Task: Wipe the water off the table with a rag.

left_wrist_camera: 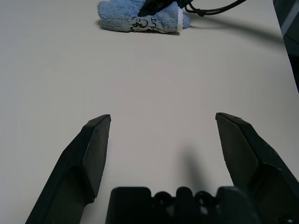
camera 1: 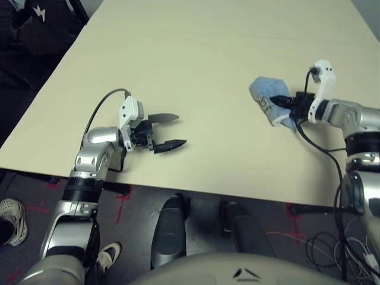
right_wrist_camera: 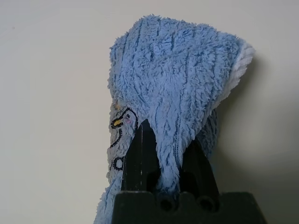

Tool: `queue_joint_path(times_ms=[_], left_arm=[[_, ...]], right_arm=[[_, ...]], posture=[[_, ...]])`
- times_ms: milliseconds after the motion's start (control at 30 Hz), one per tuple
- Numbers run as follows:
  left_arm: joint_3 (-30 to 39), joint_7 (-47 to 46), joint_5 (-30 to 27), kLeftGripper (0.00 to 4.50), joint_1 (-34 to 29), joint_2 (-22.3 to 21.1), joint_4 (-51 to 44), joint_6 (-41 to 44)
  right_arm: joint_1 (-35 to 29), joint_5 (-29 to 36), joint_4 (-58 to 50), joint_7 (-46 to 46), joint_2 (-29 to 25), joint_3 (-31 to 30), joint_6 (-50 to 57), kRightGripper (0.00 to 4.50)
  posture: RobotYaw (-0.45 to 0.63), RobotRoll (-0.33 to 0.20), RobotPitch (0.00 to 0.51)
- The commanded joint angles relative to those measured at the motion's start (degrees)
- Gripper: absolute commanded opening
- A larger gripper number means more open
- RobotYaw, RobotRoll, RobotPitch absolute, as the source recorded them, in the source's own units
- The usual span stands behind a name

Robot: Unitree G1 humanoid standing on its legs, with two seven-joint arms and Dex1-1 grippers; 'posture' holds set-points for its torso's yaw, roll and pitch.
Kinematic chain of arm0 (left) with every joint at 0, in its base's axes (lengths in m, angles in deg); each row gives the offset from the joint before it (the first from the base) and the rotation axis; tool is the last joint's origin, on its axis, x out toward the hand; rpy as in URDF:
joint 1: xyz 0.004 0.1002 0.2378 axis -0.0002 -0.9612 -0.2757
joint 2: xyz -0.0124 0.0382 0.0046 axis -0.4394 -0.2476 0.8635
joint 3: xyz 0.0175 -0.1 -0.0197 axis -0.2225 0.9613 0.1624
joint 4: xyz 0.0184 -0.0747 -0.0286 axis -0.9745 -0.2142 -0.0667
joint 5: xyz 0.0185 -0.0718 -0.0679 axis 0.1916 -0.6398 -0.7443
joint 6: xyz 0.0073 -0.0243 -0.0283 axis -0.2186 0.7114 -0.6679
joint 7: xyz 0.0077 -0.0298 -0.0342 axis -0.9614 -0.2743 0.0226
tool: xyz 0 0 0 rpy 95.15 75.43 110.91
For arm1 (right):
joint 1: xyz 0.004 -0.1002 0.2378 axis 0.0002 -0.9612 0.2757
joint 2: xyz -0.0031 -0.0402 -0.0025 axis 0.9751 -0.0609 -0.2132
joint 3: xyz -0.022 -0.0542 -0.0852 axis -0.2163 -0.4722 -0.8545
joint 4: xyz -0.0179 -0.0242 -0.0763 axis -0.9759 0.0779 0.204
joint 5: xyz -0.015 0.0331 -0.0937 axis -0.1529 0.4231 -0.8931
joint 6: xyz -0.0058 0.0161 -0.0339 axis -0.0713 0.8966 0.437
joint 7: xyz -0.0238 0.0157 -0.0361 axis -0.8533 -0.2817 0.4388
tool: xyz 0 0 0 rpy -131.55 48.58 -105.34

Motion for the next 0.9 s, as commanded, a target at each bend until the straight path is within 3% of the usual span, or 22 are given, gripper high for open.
queue_joint_path(times_ms=[33,400,633,900], left_arm=[[-0.81,0.62,0.67,4.5,0.17,0.2,0.72,-0.61],[-1.03,0.65,0.91,4.5,0.47,0.62,1.41,-1.11],[-1.27,0.9,1.34,4.5,1.19,1.03,3.01,-2.19],[-1.13,1.3,1.62,4.5,1.7,1.5,4.01,-2.69]], right_arm=[[-3.85,-1.06,-0.31,2.51,-2.82,0.75,2.84,0.12],[-7.48,1.37,-4.79,4.02,-6.29,3.88,4.85,0.12],[-2.26,6.38,-4.03,7.8,-5.5,11.32,2.69,0.12],[3.61,4.68,3.6,9.54,-11.66,13.39,-2.67,0.12]], posture=[[0.08,0.0,0.22],[0.08,0.0,0.22],[0.06,0.0,0.207],[0.05,0.0,0.201]])
